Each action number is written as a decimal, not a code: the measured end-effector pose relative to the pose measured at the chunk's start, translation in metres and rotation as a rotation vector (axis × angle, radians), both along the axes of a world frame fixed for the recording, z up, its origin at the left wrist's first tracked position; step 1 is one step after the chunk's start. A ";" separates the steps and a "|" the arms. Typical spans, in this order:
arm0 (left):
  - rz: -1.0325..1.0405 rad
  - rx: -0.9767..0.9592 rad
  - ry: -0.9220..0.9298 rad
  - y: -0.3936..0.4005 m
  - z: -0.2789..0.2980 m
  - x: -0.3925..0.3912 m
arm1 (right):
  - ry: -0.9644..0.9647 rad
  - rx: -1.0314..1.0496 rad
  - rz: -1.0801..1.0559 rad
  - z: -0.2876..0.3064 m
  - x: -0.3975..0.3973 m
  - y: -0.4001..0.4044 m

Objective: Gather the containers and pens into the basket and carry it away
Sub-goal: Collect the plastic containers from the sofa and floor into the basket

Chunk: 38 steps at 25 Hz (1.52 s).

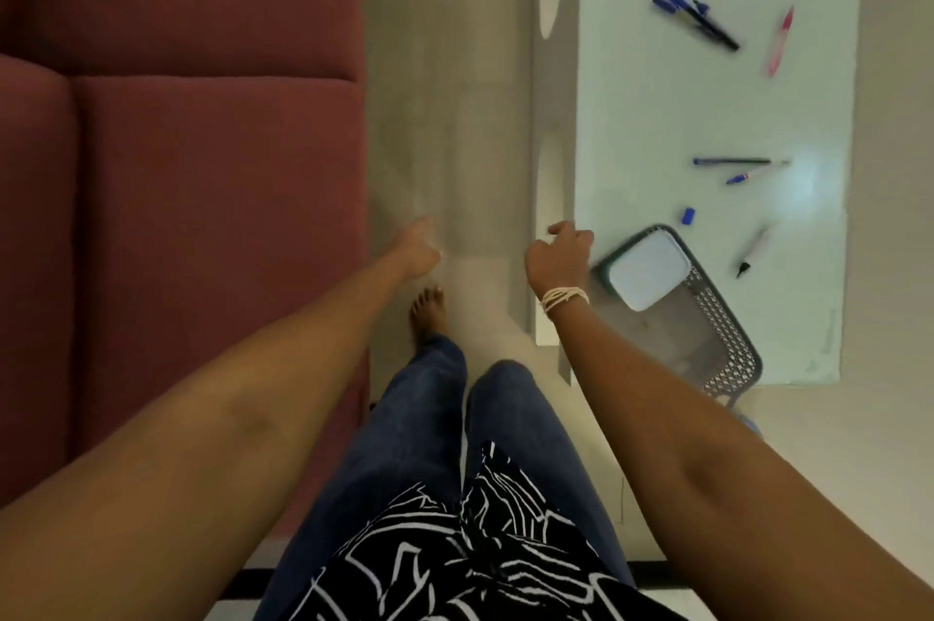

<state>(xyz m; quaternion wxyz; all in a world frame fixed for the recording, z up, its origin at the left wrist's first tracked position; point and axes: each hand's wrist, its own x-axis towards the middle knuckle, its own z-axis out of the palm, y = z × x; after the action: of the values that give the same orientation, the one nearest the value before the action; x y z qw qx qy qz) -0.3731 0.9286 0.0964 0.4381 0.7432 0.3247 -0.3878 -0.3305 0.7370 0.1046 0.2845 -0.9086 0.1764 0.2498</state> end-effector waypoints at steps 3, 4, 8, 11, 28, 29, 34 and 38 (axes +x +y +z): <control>0.201 0.087 -0.057 0.072 0.016 0.032 | 0.067 0.087 0.288 0.012 0.042 0.069; 0.256 0.127 -0.067 0.097 0.020 0.046 | 0.069 0.094 0.372 0.016 0.061 0.095; 0.386 0.228 -0.097 0.165 0.029 0.102 | 0.006 0.127 0.640 0.032 0.144 0.178; 0.464 0.259 -0.106 0.201 0.026 0.153 | -0.043 0.134 0.797 0.035 0.218 0.224; 0.747 0.179 0.052 0.364 0.015 0.408 | 0.168 0.009 1.152 0.014 0.534 0.457; 0.739 0.187 0.068 0.380 0.012 0.415 | 0.188 -0.011 1.178 0.009 0.543 0.476; 0.786 0.183 0.117 0.454 0.011 0.451 | 0.247 -0.063 1.267 0.012 0.585 0.567; 0.893 0.181 0.092 0.501 0.013 0.480 | 0.251 -0.034 1.320 0.018 0.621 0.643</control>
<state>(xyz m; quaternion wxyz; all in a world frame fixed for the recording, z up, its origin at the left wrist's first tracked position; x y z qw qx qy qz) 0.1068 1.4294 0.1091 0.4806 0.5478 0.6650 -0.1635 0.2908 1.3801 0.1225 0.0350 -0.7944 -0.3805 0.4722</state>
